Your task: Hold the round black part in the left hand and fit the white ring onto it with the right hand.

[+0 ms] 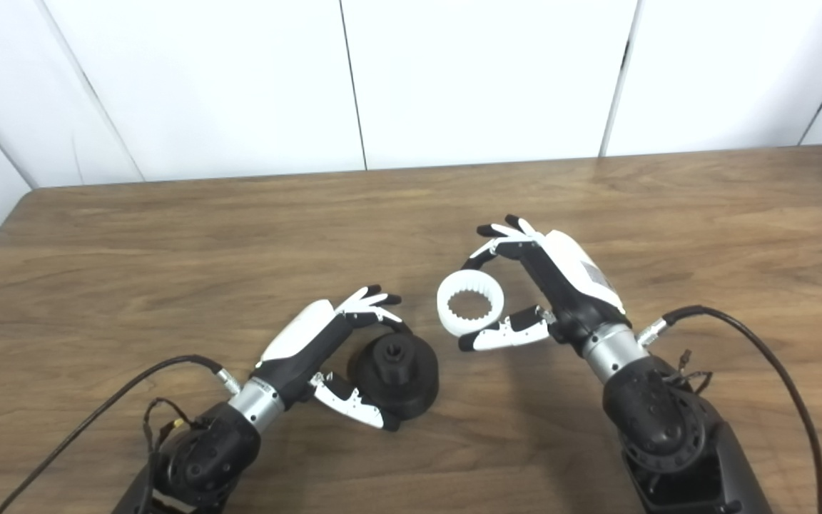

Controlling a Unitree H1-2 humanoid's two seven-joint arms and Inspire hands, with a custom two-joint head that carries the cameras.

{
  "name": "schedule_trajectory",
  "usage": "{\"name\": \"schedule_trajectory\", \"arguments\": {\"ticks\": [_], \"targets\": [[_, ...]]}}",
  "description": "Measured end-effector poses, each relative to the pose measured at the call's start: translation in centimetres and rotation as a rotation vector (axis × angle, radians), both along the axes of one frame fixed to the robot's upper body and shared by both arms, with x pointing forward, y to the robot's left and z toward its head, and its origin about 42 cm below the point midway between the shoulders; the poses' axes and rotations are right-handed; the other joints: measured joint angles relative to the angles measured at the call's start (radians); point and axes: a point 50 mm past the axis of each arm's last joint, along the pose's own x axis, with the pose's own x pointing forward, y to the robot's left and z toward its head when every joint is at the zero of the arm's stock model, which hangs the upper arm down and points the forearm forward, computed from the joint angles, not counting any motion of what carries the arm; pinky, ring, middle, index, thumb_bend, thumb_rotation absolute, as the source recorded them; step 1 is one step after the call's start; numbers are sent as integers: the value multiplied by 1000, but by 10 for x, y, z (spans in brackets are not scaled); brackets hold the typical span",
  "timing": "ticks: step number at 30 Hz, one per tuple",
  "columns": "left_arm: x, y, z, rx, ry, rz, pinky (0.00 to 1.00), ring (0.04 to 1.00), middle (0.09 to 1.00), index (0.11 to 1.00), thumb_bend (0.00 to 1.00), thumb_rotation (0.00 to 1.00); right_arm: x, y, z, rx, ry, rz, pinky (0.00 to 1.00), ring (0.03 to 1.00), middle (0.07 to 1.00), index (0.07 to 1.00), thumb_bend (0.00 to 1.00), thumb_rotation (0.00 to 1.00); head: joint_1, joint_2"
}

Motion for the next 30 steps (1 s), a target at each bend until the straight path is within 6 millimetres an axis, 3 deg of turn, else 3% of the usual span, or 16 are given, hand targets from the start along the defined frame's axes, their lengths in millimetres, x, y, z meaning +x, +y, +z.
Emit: {"name": "schedule_trajectory", "arguments": {"ticks": [3,8,30], "targets": [[0,0,0,0,0,0,924,1000,924,605,897,174,-3,3,2,-6,-1,11,1000,995,885,487,525,149,5,6],[2,-2,0,-3,4,1,931,1000,923,605,895,161,-21,28,17,26,-43,108,1000,999,885,488,525,149,6,8],[2,-6,-1,-7,6,6,933,1000,923,604,890,178,-31,41,17,20,-12,164,1000,988,881,487,525,149,12,15]]}}
